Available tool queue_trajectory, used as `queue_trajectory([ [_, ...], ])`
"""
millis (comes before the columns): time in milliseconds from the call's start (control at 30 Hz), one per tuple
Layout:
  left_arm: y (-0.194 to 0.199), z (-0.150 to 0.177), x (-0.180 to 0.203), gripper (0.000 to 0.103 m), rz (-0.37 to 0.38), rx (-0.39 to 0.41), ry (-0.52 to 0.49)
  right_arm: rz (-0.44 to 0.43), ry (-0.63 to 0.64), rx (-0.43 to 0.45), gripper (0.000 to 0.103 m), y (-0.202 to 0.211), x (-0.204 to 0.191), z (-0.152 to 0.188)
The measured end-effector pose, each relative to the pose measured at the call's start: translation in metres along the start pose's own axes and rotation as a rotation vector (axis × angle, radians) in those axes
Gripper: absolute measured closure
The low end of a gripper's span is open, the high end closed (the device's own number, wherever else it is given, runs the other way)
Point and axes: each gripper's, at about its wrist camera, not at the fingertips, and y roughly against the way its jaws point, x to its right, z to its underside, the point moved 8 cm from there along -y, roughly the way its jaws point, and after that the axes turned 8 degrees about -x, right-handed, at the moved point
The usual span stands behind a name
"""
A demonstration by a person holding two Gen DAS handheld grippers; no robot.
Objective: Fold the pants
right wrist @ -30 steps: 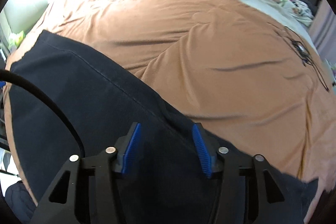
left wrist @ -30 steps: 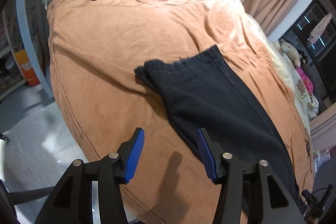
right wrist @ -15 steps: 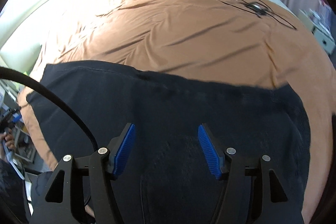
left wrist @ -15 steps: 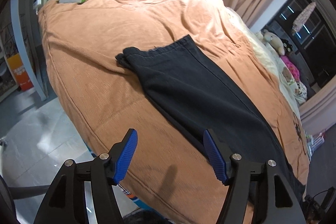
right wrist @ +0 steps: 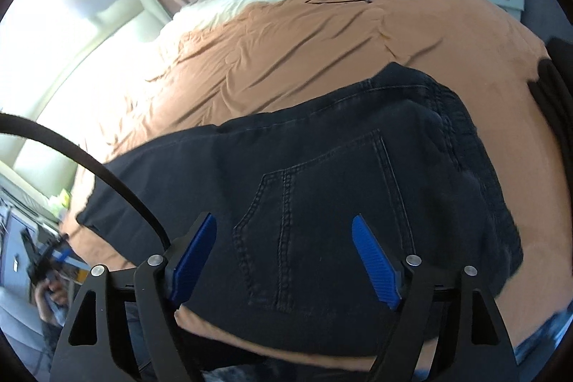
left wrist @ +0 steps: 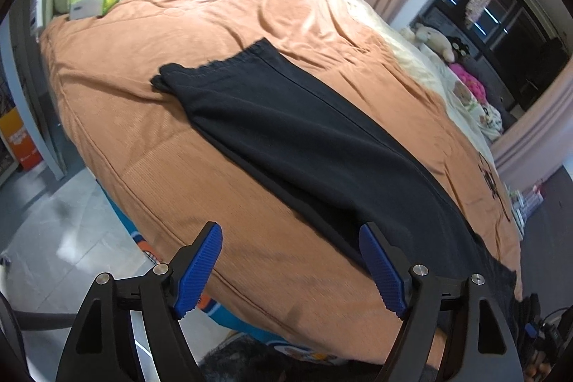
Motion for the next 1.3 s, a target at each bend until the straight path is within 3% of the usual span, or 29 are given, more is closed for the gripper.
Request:
queue_trajectory([
  [100,0.001,0.01,0.008,0.022,0.009,-0.014,-0.02,-0.011,-0.026,0.023,0.02,0.009,0.001,0.014],
  [233,0.003,0.021,0.013,0.013,0.014,-0.021,-0.032,-0.036,-0.087,0.024,0.019,0.011,0.01,0.035],
  [700,-0.008,0.042,0.014,0.013,0.008,-0.07,-0.046,-0.103,-0.36,0.028,0.019,-0.001,0.071,0.077],
  [933,-0.013,0.05,0.007,0.013,-0.011,-0.088,-0.033,-0.138,-0.487,0.12,0.021,0.019,0.105,0.093],
  [1167,-0.018,0.058,0.0,0.013,-0.025,-0.116,-0.017,-0.028,-0.585,0.145,0.021,0.024,0.141,0.108],
  [1300,-0.02,0.059,-0.003,0.013,-0.039,-0.124,-0.013,-0.028,-0.601,0.149,0.021,0.029,0.151,0.108],
])
